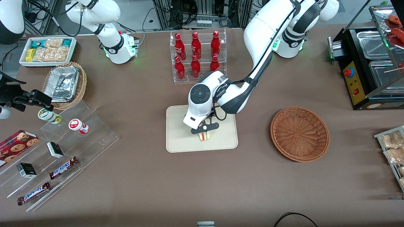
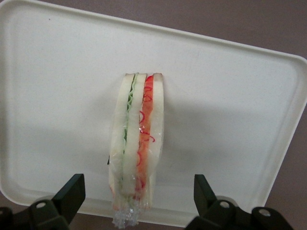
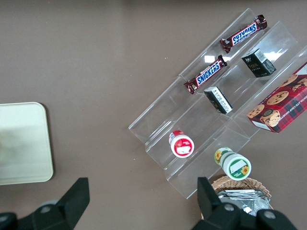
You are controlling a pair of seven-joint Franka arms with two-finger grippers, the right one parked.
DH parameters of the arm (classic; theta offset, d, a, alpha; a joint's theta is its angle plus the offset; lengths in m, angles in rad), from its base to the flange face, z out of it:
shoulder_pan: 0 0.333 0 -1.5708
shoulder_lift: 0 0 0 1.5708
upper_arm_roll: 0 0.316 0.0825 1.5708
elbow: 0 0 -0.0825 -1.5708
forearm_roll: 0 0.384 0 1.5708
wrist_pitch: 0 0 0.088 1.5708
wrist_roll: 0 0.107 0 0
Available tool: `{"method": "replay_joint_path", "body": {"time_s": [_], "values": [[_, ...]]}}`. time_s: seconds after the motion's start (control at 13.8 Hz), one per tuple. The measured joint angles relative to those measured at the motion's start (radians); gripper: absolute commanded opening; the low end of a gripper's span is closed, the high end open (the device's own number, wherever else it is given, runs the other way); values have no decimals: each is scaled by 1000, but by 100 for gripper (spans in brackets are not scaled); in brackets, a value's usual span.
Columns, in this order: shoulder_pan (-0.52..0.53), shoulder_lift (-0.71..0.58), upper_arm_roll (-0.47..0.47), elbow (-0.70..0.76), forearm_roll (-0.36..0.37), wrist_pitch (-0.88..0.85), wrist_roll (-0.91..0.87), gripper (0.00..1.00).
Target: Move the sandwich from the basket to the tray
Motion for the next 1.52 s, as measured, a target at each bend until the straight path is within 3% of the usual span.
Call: {"method": "replay_joint_path", "body": {"time_s": [0.65, 0.87, 1.09, 1.3, 1.52], "values": [[15, -53, 19, 66, 35, -152, 127, 100], [98, -123, 23, 77, 33, -232, 184, 100], [188, -223, 25, 39, 18, -313, 365, 100], [187, -288, 99, -26, -6, -347, 512, 100], [189, -340, 230, -69, -59, -384, 712, 100]]}}
